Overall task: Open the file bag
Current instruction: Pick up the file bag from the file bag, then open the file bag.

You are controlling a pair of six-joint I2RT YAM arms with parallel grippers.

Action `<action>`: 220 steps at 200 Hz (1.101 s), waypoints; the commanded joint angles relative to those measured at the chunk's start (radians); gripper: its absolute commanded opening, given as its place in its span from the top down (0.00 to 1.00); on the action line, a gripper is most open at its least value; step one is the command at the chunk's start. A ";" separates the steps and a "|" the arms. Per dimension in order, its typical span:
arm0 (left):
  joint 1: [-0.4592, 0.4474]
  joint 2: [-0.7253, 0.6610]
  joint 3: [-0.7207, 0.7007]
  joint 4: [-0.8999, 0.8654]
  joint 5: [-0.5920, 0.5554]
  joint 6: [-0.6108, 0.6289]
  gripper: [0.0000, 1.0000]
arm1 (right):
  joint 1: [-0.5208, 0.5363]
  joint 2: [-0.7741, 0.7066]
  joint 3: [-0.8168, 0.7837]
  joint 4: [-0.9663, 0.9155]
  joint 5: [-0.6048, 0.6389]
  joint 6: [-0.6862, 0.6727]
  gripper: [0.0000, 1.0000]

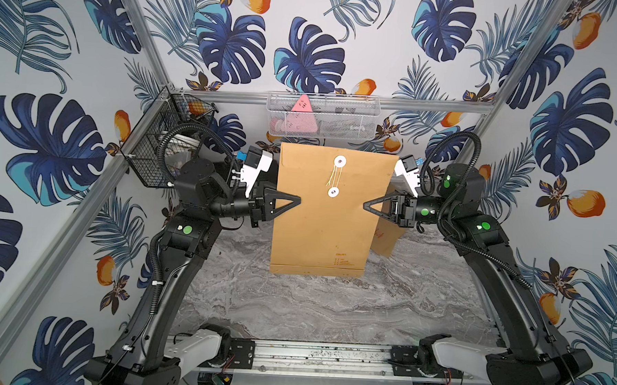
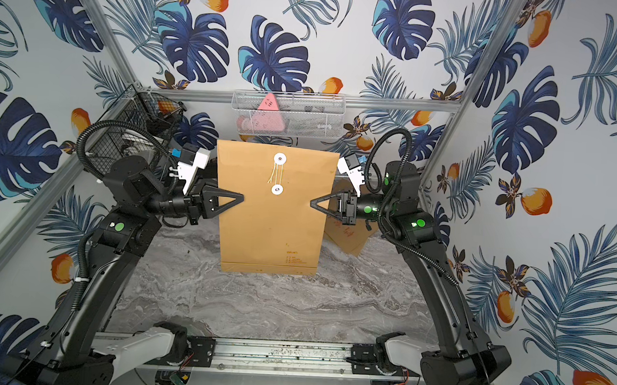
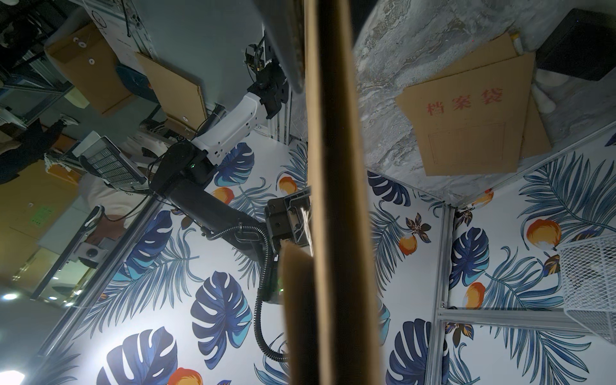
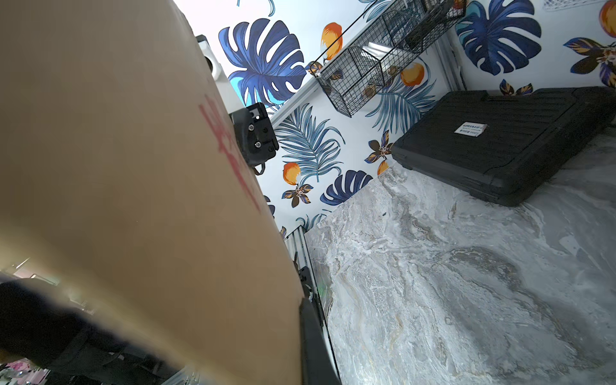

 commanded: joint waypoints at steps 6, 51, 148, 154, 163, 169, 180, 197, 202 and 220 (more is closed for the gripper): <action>-0.005 -0.002 0.015 -0.090 -0.018 0.102 0.93 | 0.002 -0.004 0.007 -0.034 0.046 -0.044 1.00; -0.005 -0.028 0.018 -0.160 -0.133 0.158 1.00 | 0.010 -0.043 -0.016 -0.043 0.208 -0.045 0.96; -0.156 -0.051 0.022 -0.292 -0.655 0.188 1.00 | 0.317 -0.199 -0.267 0.156 0.917 0.298 0.23; -0.166 -0.051 0.017 -0.291 -0.660 0.187 1.00 | 0.319 -0.187 -0.254 0.142 0.904 0.280 0.23; -0.186 -0.054 0.009 -0.297 -0.675 0.190 1.00 | 0.321 -0.172 -0.232 0.114 0.888 0.269 0.23; -0.203 -0.058 0.001 -0.300 -0.690 0.195 1.00 | 0.321 -0.168 -0.225 0.111 0.877 0.274 0.23; -0.234 -0.066 -0.012 -0.311 -0.731 0.208 1.00 | 0.321 -0.171 -0.238 0.147 0.861 0.310 0.24; -0.271 -0.081 -0.032 -0.323 -0.807 0.226 1.00 | 0.321 -0.183 -0.248 0.205 0.838 0.405 0.27; -0.281 -0.084 -0.036 -0.329 -0.827 0.228 1.00 | 0.321 -0.181 -0.248 0.221 0.831 0.435 0.27; -0.309 -0.094 -0.055 -0.323 -0.882 0.227 1.00 | 0.321 -0.165 -0.230 0.248 0.814 0.530 0.31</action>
